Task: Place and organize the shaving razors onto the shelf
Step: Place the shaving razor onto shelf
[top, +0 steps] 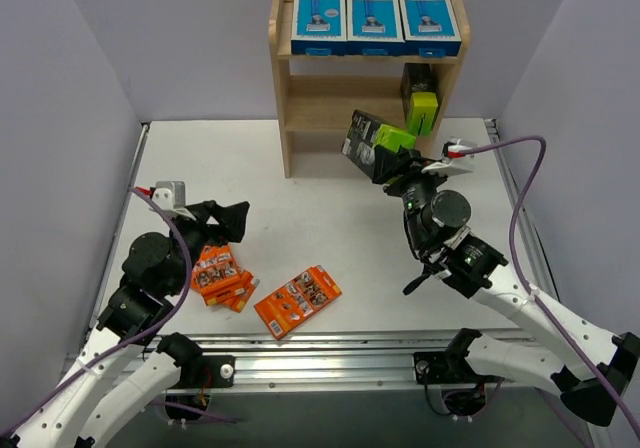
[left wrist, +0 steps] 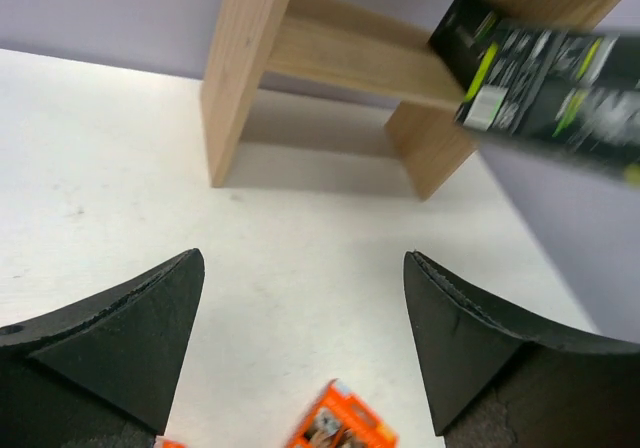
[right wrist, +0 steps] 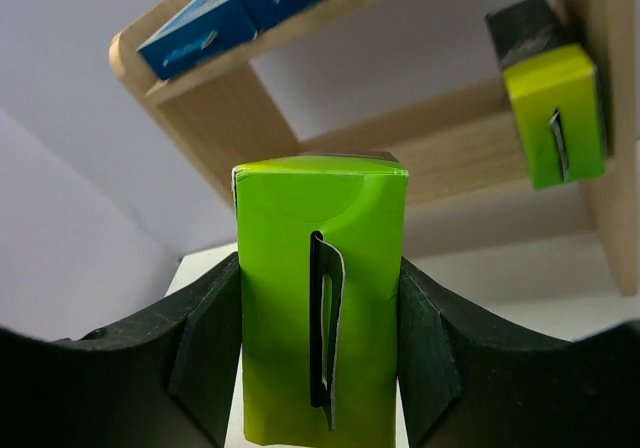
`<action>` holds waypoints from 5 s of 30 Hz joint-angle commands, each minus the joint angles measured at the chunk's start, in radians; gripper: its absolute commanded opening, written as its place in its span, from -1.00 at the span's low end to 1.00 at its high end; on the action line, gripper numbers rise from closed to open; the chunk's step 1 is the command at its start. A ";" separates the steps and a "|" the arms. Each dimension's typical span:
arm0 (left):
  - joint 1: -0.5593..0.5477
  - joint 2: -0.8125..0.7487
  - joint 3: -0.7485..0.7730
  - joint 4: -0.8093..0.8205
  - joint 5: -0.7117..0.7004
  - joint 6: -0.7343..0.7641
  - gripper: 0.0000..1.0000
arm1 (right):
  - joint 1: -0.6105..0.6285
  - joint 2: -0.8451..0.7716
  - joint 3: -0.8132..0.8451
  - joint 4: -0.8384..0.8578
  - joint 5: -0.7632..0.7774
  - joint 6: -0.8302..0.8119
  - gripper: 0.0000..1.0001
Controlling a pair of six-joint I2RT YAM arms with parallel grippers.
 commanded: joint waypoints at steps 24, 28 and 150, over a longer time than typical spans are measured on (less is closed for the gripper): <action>0.026 0.083 0.043 -0.028 0.202 0.235 0.85 | -0.337 0.373 0.297 0.271 -0.319 -0.232 -1.00; 0.026 0.082 0.041 -0.027 0.212 0.232 0.85 | -0.338 0.385 0.323 0.277 -0.327 -0.243 -1.00; 0.028 0.217 0.047 -0.059 0.416 0.242 0.86 | -0.594 0.681 0.398 0.075 -0.318 -0.380 0.07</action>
